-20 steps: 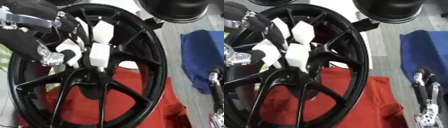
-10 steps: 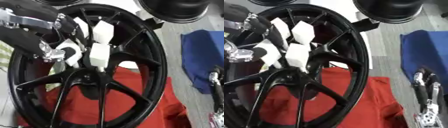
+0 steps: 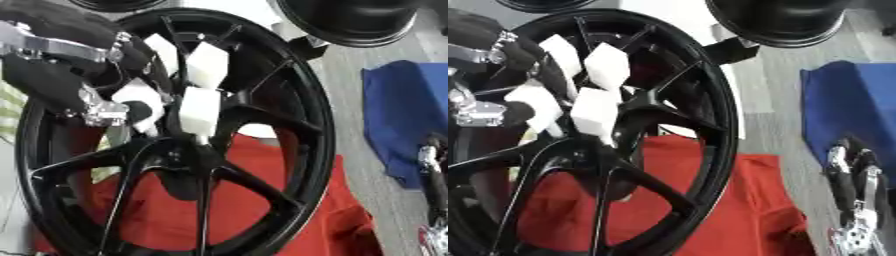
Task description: Pull the pin out of the wheel hub.
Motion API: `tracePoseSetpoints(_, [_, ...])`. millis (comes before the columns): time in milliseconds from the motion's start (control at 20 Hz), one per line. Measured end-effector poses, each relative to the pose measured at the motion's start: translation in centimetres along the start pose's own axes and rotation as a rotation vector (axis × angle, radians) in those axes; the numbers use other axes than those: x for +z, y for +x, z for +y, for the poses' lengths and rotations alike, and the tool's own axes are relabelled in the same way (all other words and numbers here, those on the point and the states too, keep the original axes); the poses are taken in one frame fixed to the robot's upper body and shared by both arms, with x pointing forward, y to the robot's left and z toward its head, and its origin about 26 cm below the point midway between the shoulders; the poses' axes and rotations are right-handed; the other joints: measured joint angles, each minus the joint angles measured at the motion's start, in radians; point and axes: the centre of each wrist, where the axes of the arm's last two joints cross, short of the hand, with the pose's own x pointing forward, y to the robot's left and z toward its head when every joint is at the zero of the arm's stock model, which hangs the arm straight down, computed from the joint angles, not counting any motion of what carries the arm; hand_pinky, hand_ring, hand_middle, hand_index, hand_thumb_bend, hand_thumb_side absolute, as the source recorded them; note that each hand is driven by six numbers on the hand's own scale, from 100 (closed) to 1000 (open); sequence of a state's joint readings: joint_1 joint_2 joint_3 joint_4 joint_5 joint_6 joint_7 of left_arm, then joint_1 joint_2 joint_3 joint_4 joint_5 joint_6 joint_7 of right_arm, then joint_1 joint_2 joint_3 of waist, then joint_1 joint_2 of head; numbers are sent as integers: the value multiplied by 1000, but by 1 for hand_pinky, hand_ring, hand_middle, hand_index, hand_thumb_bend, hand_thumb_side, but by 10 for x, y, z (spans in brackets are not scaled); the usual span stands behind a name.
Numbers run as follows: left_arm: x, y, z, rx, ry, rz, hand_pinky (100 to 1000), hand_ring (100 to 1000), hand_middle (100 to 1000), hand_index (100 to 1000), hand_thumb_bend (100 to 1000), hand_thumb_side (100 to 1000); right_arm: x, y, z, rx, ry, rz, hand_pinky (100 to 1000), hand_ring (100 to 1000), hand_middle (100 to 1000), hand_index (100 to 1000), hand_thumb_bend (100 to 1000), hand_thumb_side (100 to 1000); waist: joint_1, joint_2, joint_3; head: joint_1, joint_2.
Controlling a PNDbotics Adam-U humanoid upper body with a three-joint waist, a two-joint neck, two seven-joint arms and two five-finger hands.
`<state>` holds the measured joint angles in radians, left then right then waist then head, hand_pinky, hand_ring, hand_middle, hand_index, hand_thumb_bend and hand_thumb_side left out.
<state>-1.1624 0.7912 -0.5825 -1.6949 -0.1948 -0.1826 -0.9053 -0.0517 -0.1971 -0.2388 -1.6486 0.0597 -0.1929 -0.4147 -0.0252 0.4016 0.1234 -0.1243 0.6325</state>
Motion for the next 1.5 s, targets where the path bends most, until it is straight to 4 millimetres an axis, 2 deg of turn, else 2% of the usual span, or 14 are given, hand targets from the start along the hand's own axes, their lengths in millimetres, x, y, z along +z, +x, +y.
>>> tracePoseSetpoints(550, [0,-6,-2,-45,-1,28,834,804,791,872,316,960,0,0,2,-2,1,0,671,771,621,785,100,621,0,0,0,0,-1])
tracePoseSetpoints(850, [-1,-12,-4,-51,2,47,827,798,782,868,296,926,0,0,2,-2,-3,0,670,770,621,784,100,622,0,1,0,0,-2])
tracePoseSetpoints(1050, [-3,-14,-6,-48,2,47,823,794,781,868,290,941,0,0,2,-2,-5,1,669,769,620,783,100,624,1,1,0,0,-2])
tracePoseSetpoints(1150, [-3,-15,-7,-46,1,48,818,789,777,867,300,995,0,0,2,-1,-7,2,668,768,619,782,100,628,1,1,0,0,-2])
tracePoseSetpoints(1500, [-4,-17,-8,-45,0,45,799,766,739,863,302,1000,0,0,2,0,-16,4,668,767,618,780,100,625,2,1,0,0,-2])
